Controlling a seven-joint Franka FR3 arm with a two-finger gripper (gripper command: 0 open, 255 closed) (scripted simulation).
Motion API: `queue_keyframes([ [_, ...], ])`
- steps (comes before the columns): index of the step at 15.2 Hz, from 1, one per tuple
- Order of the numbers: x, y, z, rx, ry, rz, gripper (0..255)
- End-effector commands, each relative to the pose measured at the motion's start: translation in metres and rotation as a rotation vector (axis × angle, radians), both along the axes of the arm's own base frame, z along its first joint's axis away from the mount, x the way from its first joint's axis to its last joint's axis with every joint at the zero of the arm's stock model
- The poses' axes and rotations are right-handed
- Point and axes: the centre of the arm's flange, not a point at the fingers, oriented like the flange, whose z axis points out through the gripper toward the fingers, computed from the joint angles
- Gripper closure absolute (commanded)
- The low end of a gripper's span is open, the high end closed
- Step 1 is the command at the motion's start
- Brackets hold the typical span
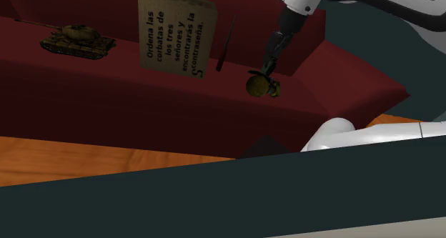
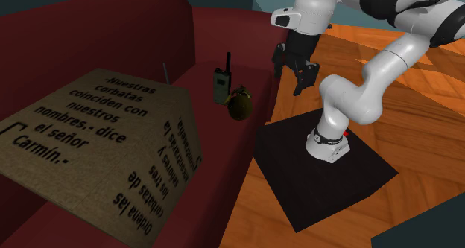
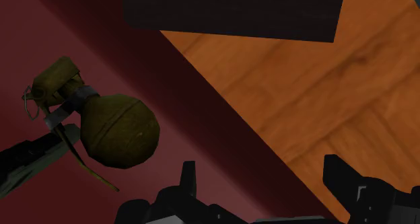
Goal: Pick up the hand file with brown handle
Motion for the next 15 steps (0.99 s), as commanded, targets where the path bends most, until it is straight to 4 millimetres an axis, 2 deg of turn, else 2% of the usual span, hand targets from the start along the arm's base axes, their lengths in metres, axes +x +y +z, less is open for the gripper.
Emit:
queue_keyframes([
  [1,0.0,0.0,0.0,0.0,0.0,0.0,0],
  [8,0.079,-0.009,-0.03,-0.03,-0.051,-0.175,0],
  [15,0.158,-0.033,-0.055,-0.06,-0.102,-0.35,0],
])
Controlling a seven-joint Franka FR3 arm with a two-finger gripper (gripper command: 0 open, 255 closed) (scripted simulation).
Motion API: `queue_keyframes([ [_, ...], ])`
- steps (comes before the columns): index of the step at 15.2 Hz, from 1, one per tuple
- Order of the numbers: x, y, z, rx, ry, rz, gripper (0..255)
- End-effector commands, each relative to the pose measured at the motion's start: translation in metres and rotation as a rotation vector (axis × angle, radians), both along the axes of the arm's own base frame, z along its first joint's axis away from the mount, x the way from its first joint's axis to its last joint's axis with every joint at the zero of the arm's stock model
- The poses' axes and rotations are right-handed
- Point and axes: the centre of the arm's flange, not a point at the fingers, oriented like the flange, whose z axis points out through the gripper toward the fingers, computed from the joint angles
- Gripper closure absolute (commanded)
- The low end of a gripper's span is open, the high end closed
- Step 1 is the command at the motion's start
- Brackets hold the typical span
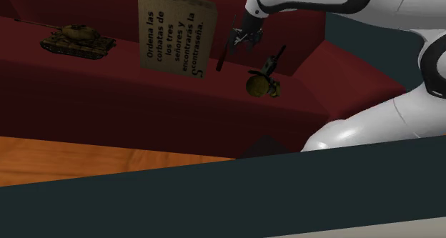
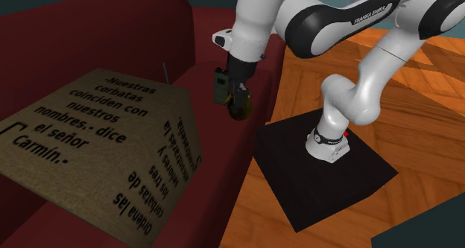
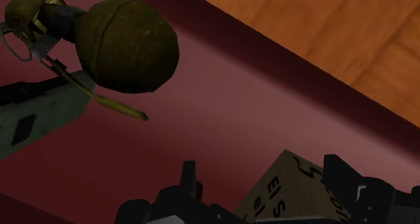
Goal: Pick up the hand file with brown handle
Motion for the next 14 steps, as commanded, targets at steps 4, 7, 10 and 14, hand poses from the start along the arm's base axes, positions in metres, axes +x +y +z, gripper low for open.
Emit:
queue_keyframes([
  [4,0.054,-0.023,-0.018,-0.021,-0.038,-0.126,0],
  [7,0.085,-0.04,-0.026,-0.034,-0.06,-0.201,0],
  [10,0.115,-0.061,-0.033,-0.047,-0.082,-0.276,0],
  [14,0.152,-0.091,-0.042,-0.064,-0.111,-0.376,0],
])
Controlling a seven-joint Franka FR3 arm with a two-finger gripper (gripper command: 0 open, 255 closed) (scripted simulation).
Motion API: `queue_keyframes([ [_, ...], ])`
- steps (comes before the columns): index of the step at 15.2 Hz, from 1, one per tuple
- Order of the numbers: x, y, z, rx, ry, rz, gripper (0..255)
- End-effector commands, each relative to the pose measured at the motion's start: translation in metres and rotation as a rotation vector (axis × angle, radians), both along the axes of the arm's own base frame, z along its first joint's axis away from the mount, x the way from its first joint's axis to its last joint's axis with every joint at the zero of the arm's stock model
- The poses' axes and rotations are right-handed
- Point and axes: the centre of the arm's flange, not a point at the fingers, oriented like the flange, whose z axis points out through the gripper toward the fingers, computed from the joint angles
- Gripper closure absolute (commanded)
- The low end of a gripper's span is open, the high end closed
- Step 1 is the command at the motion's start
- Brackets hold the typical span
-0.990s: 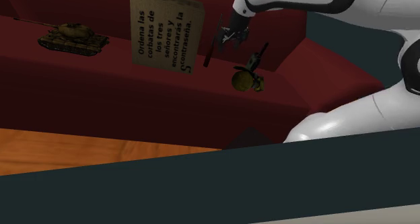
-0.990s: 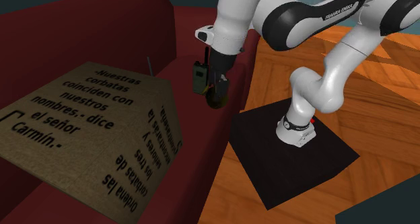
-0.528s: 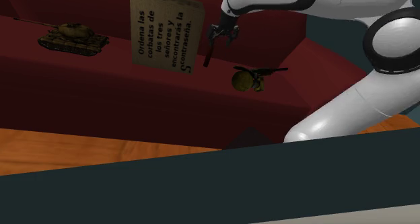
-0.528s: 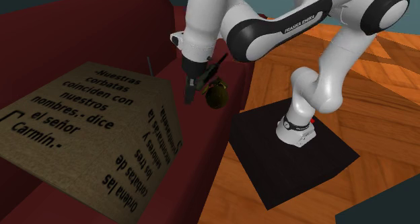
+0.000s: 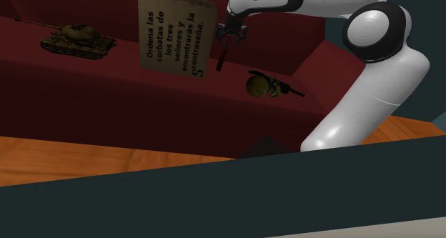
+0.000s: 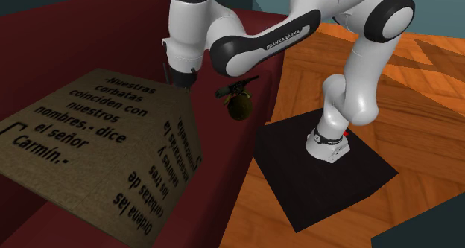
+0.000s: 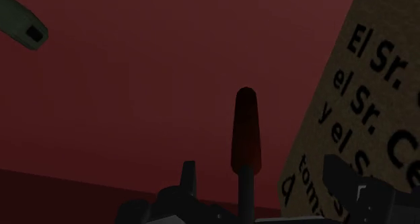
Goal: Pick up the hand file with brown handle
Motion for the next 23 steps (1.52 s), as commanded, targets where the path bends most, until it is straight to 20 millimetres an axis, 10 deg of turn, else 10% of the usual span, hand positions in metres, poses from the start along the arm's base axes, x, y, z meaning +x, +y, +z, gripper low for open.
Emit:
queue_keyframes([
  [1,0.015,-0.013,-0.004,-0.007,-0.012,-0.039,0],
  [10,0.015,-0.013,-0.044,-0.007,-0.012,-0.039,0],
  [11,0.015,-0.013,-0.044,-0.007,-0.012,-0.039,255],
  [23,0.015,-0.013,-0.028,-0.007,-0.012,-0.039,255],
])
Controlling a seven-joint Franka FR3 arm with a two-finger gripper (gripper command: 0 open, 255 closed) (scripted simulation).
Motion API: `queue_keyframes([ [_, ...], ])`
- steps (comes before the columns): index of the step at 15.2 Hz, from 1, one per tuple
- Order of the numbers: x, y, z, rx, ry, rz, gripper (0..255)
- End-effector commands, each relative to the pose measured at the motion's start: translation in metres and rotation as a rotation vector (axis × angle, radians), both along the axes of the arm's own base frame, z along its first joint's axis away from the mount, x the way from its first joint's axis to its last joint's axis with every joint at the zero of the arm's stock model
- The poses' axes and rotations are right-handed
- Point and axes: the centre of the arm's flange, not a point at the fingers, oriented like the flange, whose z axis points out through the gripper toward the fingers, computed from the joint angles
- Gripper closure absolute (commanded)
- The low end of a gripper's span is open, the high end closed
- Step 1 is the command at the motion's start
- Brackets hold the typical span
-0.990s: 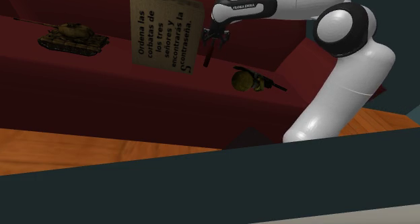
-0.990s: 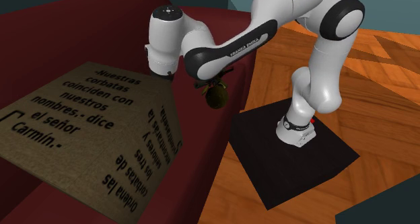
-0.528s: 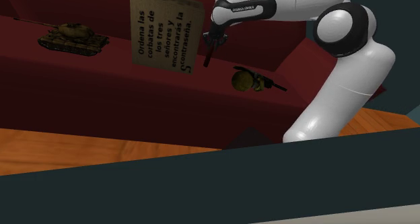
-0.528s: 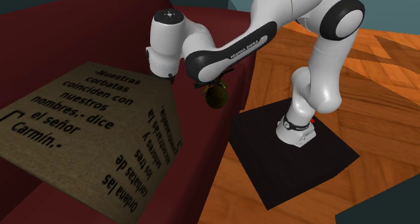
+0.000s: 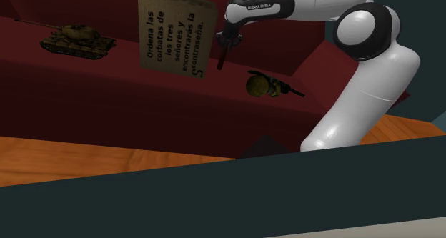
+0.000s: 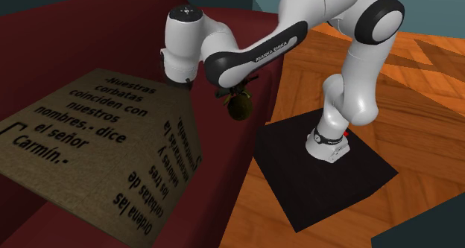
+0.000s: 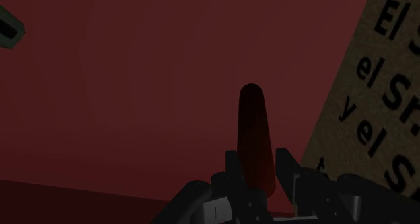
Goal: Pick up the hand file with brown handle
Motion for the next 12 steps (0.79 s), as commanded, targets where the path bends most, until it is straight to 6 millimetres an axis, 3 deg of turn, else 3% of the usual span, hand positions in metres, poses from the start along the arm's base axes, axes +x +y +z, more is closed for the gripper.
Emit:
queue_keyframes([
  [1,0.0,0.0,0.011,0.0,0.0,0.0,255],
  [12,0.0,0.0,0.069,0.0,0.0,0.0,255],
])
